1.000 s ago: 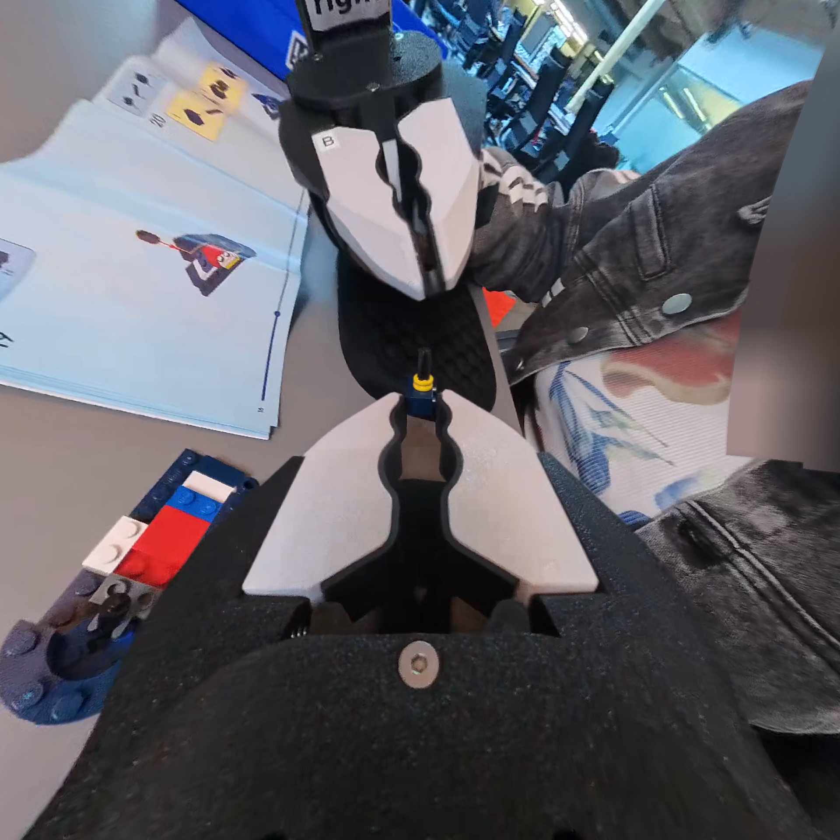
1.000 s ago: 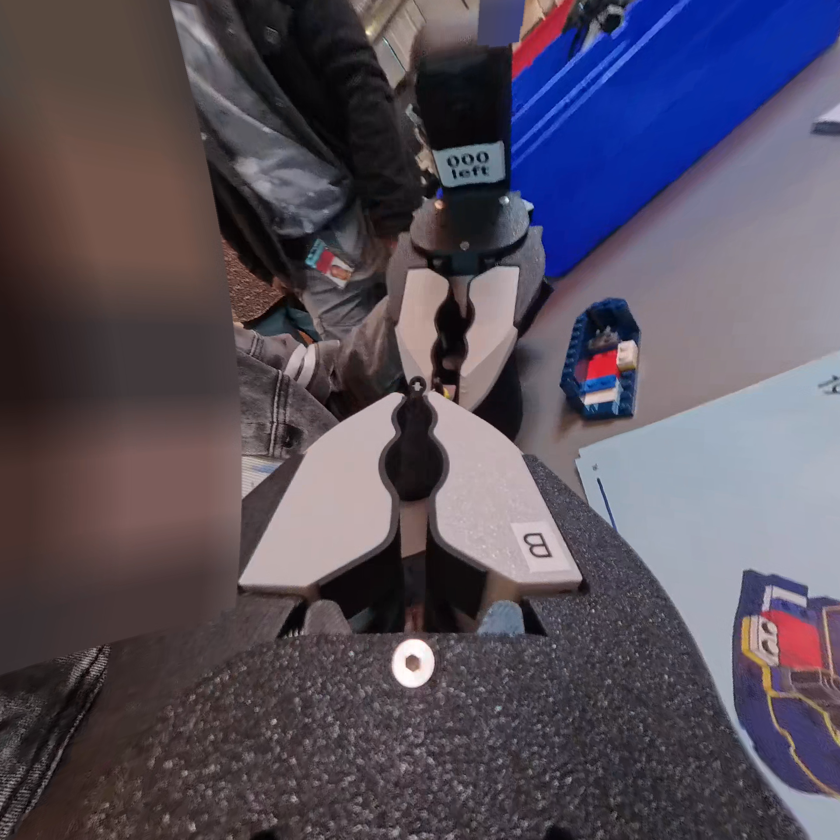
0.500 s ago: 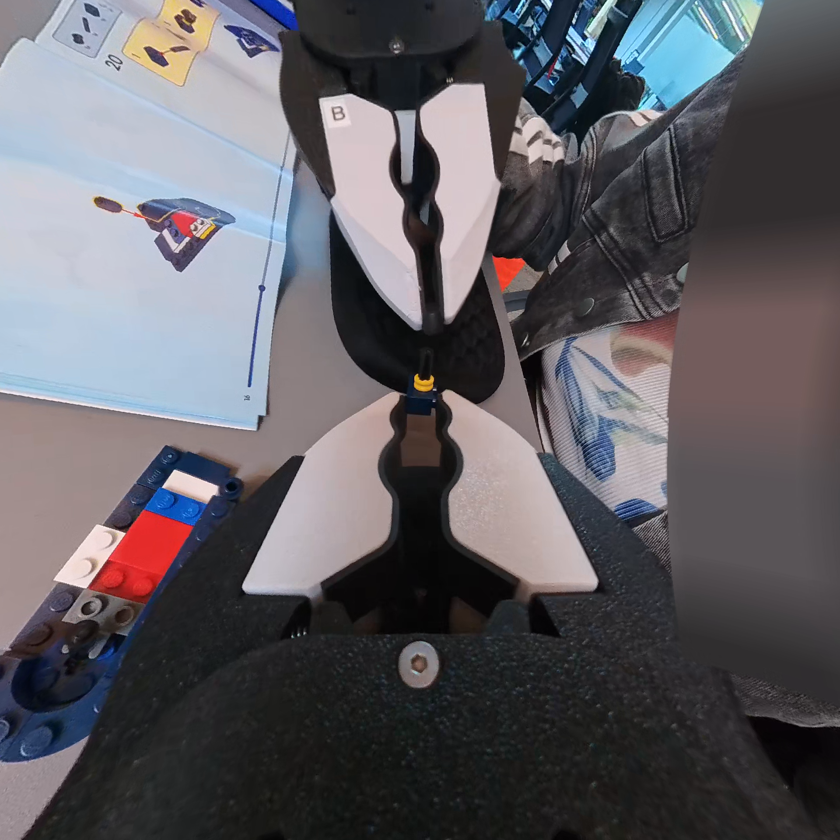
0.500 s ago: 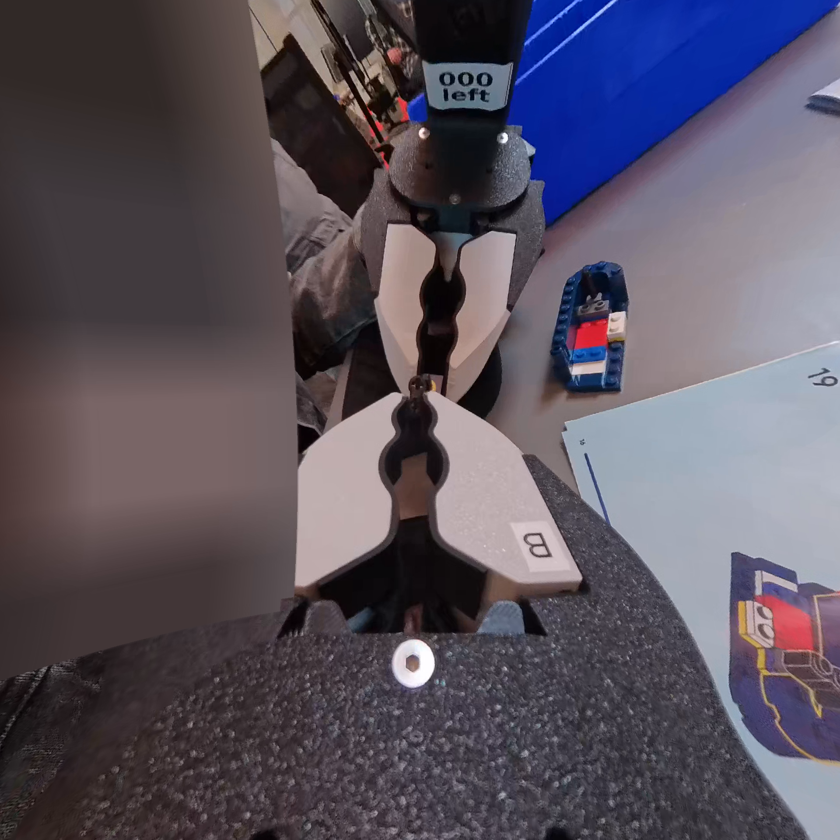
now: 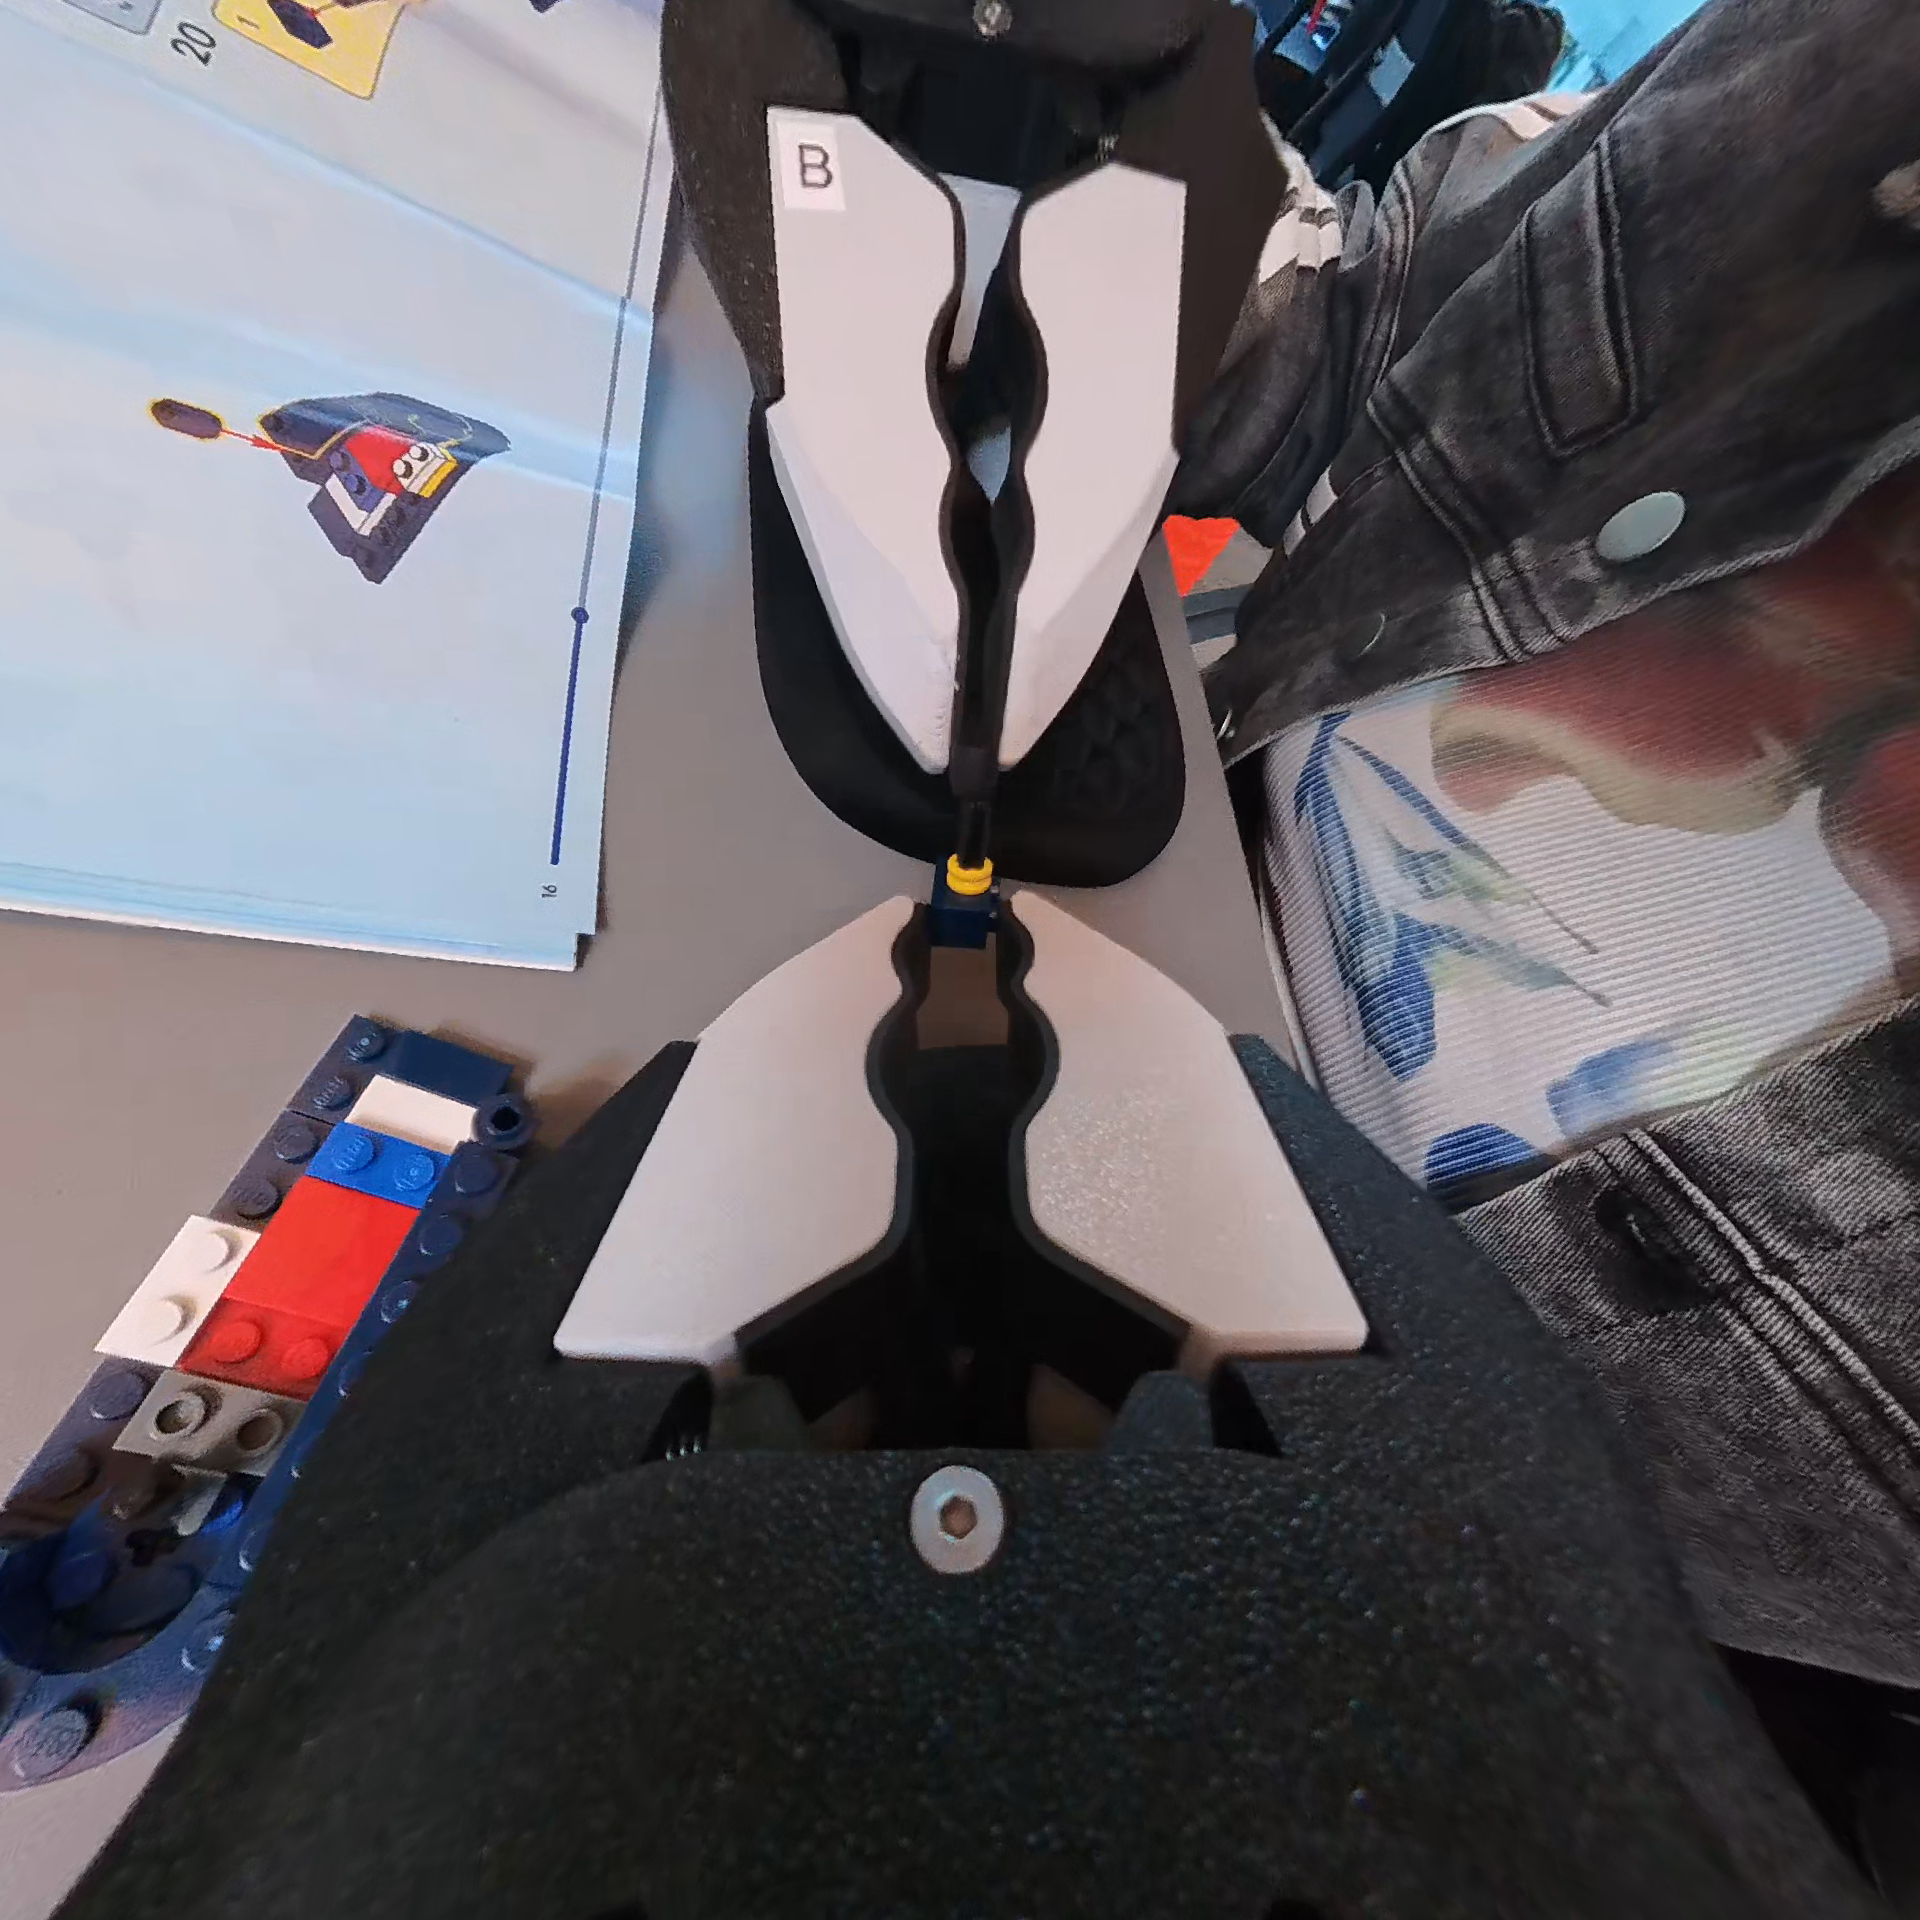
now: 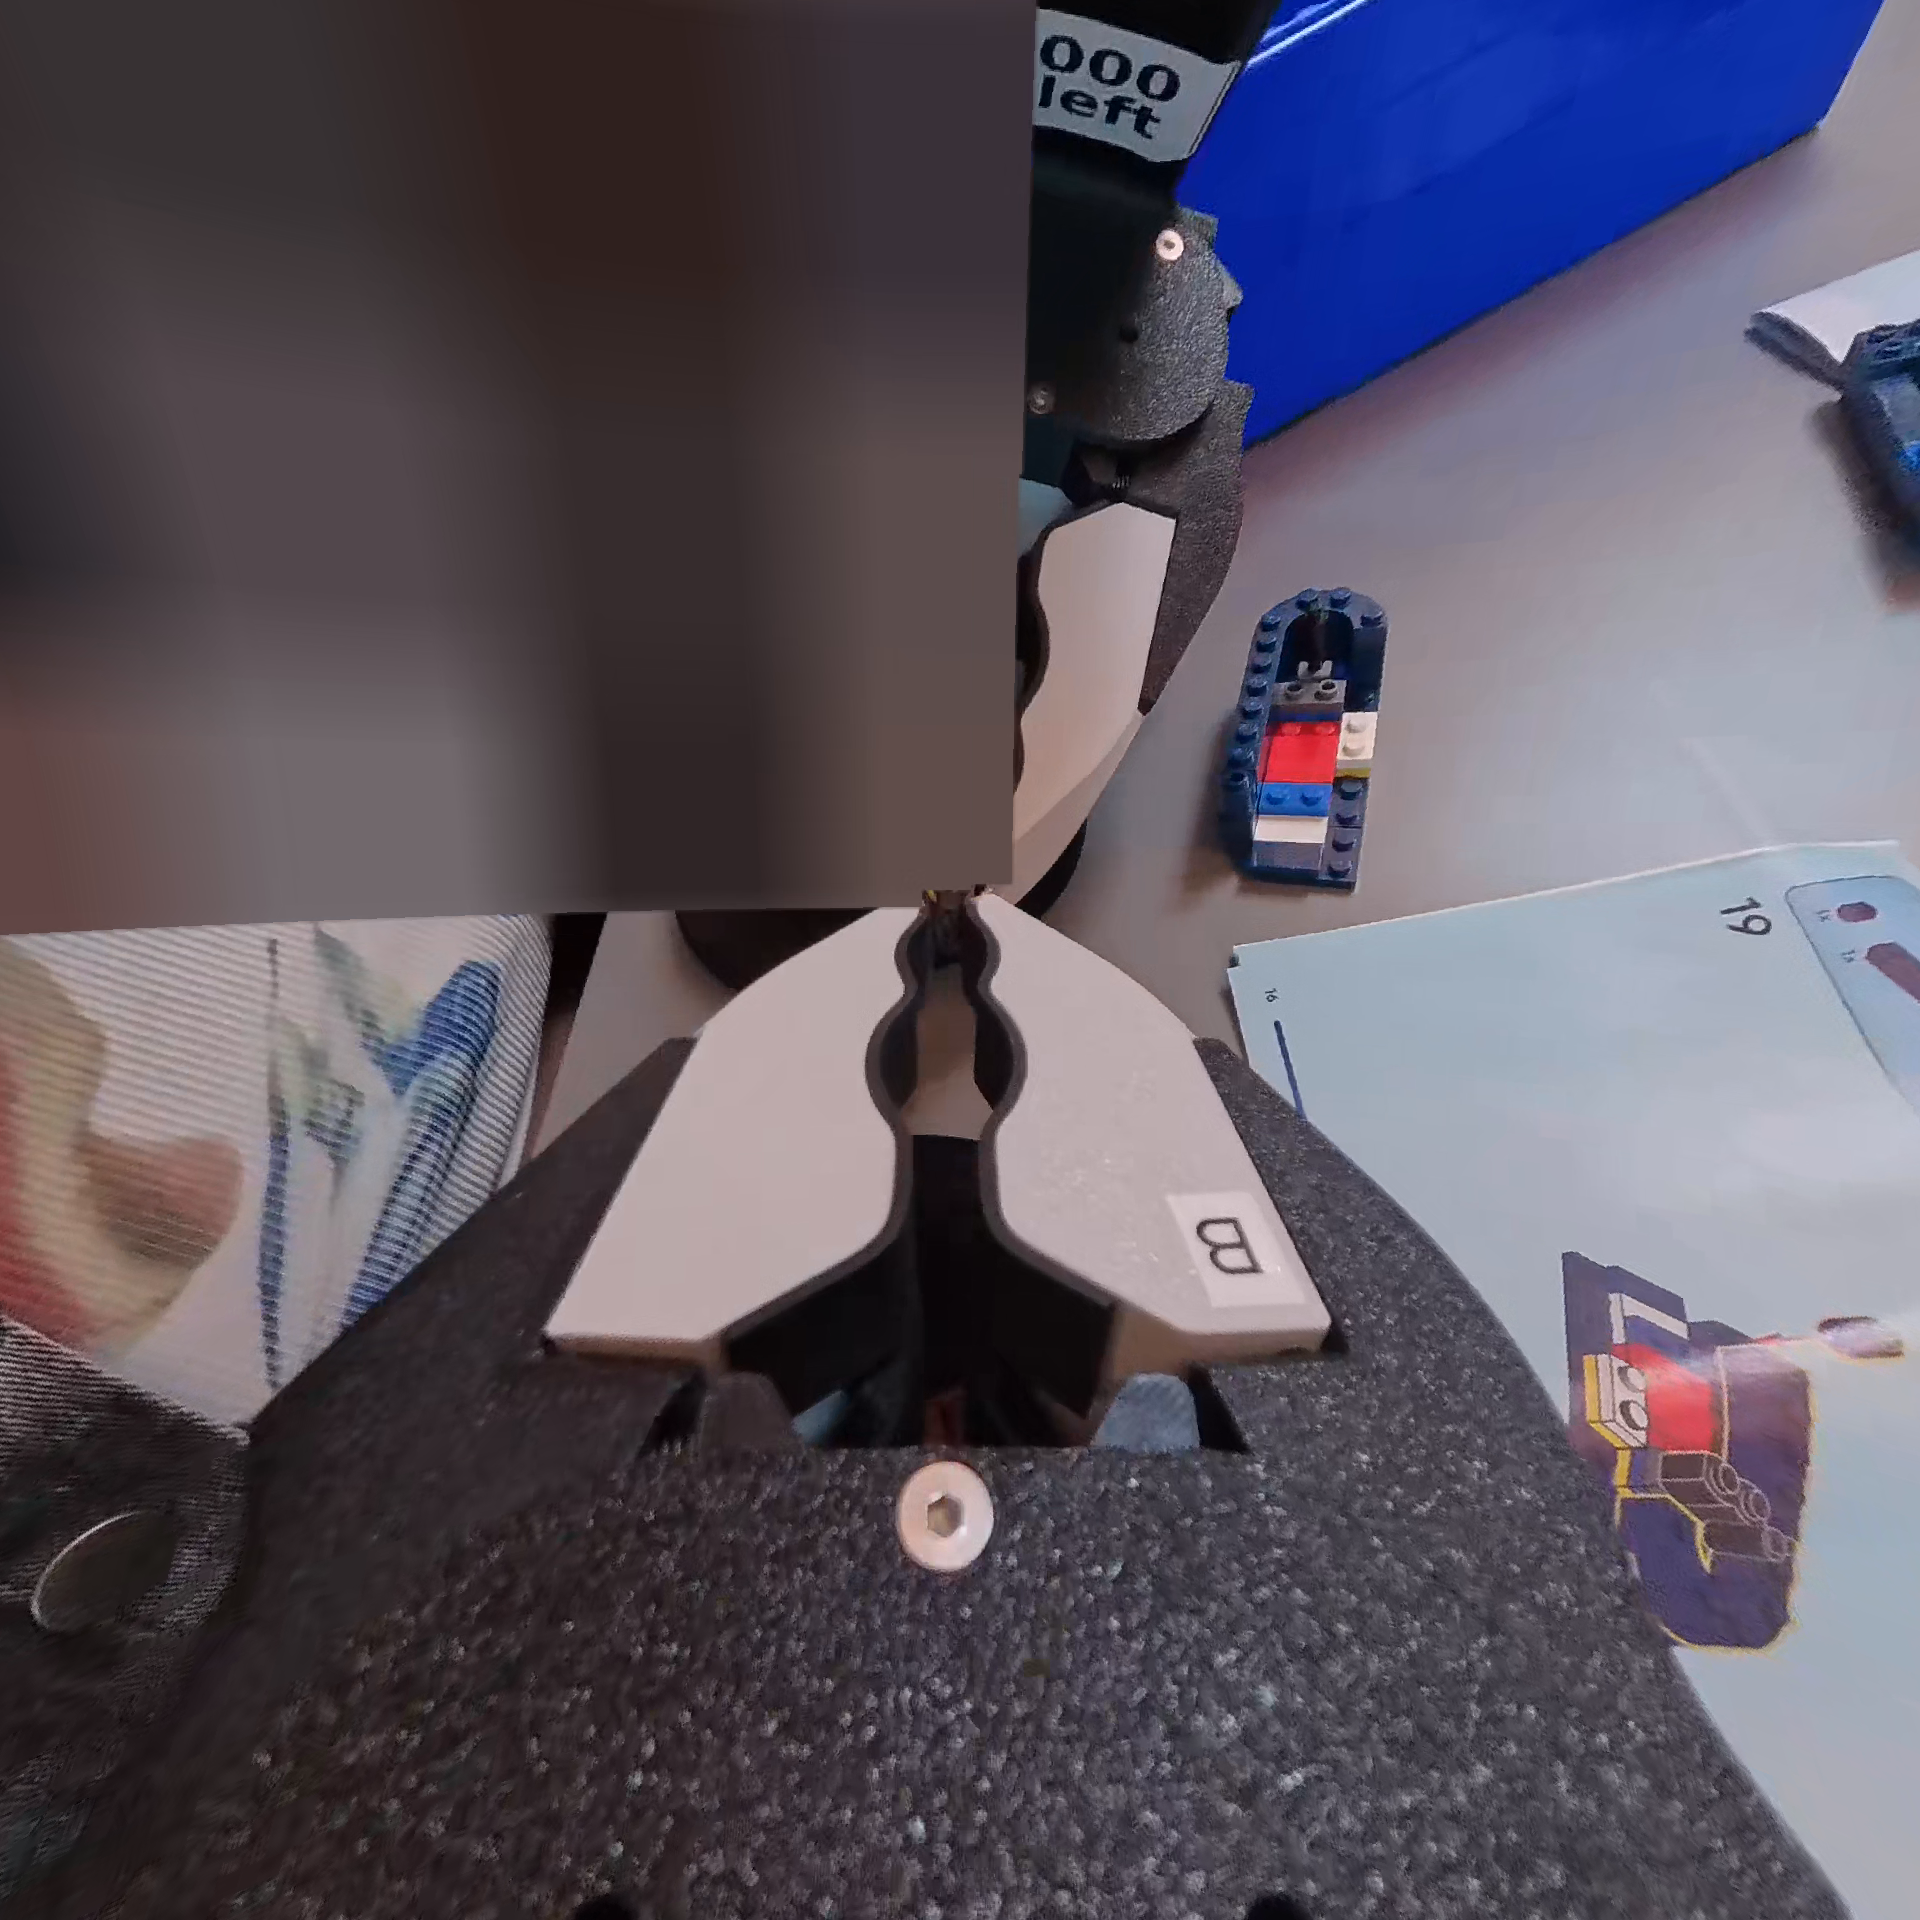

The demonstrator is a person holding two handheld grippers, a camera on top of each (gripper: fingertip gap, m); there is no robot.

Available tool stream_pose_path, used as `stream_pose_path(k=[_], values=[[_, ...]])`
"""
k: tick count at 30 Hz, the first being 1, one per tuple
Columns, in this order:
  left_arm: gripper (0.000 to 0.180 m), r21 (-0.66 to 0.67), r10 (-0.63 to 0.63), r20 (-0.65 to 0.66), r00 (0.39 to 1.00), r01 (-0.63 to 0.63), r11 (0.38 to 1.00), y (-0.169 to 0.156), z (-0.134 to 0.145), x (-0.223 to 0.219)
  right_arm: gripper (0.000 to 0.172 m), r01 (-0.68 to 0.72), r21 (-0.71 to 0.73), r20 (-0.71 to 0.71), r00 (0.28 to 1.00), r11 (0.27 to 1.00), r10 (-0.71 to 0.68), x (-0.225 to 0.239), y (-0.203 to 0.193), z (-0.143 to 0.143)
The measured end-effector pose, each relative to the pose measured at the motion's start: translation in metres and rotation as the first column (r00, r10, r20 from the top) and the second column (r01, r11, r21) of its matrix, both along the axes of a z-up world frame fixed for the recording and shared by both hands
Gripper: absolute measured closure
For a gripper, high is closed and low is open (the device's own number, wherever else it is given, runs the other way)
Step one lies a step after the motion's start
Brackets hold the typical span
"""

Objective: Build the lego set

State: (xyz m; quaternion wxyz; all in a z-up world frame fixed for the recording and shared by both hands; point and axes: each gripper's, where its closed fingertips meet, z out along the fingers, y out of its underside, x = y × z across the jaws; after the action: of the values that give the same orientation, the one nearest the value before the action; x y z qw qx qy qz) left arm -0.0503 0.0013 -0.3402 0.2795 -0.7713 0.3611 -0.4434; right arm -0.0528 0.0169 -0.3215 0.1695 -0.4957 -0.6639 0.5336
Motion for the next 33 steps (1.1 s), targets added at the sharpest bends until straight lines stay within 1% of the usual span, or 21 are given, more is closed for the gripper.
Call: stream_pose_path(k=[3, 5, 7, 9, 11, 13, 16, 20, 23, 27, 30, 33], values=[[0.169, 0.048, 0.030, -0.064, 0.998, -0.027, 0.998, 0.003, -0.006, 0.000, 0.167, -0.019, 0.058, -0.028, 0.999, 0.998, 0.020, 0.002, -0.004, 0.000], [0.169, 0.145, 0.029, -0.101, 0.995, -0.014, 0.989, 0.002, -0.006, 0.000, 0.167, -0.012, 0.152, -0.051, 0.999, 0.988, 0.019, 0.004, -0.007, -0.003], [0.169, 0.286, 0.075, -0.156, 0.985, -0.028, 0.958, 0.003, -0.004, -0.002, 0.167, 0.002, 0.258, -0.110, 0.994, 0.966, 0.027, 0.004, -0.010, -0.002], [0.169, 0.410, 0.106, -0.226, 0.968, -0.004, 0.912, -0.003, -0.002, -0.005, 0.167, 0.009, 0.362, -0.156, 0.986, 0.932, 0.051, 0.005, -0.016, -0.002], [0.168, 0.430, 0.130, -0.298, 0.946, 0.012, 0.903, -0.010, -0.010, -0.012, 0.167, 0.027, 0.432, -0.196, 0.979, 0.901, 0.064, 0.003, -0.022, -0.003], [0.168, 0.483, 0.165, -0.288, 0.943, -0.006, 0.876, -0.009, -0.007, -0.014, 0.167, 0.051, 0.472, -0.225, 0.972, 0.880, 0.065, 0.000, -0.025, -0.002], [0.168, 0.474, 0.156, -0.297, 0.942, 0.003, 0.881, -0.009, -0.011, -0.013, 0.167, 0.068, 0.484, -0.259, 0.964, 0.872, 0.068, -0.004, -0.030, 0.001], [0.168, 0.486, 0.165, -0.309, 0.937, 0.006, 0.874, -0.009, -0.013, -0.013, 0.167, 0.072, 0.512, -0.221, 0.974, 0.856, 0.050, -0.007, -0.028, -0.007], [0.168, 0.482, 0.159, -0.328, 0.931, 0.021, 0.876, -0.010, -0.016, -0.013, 0.167, 0.057, 0.491, -0.193, 0.980, 0.869, 0.045, -0.007, -0.027, -0.010], [0.168, 0.473, 0.154, -0.305, 0.940, 0.009, 0.881, -0.010, -0.014, -0.013, 0.168, 0.052, 0.482, -0.175, 0.984, 0.875, 0.038, -0.007, -0.027, -0.011], [0.168, 0.452, 0.137, -0.305, 0.942, 0.017, 0.892, -0.011, -0.015, -0.013, 0.168, 0.041, 0.482, -0.165, 0.985, 0.875, 0.045, -0.007, -0.027, -0.013], [0.168, 0.403, 0.101, -0.281, 0.954, 0.022, 0.915, -0.013, -0.015, -0.011, 0.167, 0.033, 0.480, -0.164, 0.985, 0.877, 0.053, -0.006, -0.028, -0.012]])
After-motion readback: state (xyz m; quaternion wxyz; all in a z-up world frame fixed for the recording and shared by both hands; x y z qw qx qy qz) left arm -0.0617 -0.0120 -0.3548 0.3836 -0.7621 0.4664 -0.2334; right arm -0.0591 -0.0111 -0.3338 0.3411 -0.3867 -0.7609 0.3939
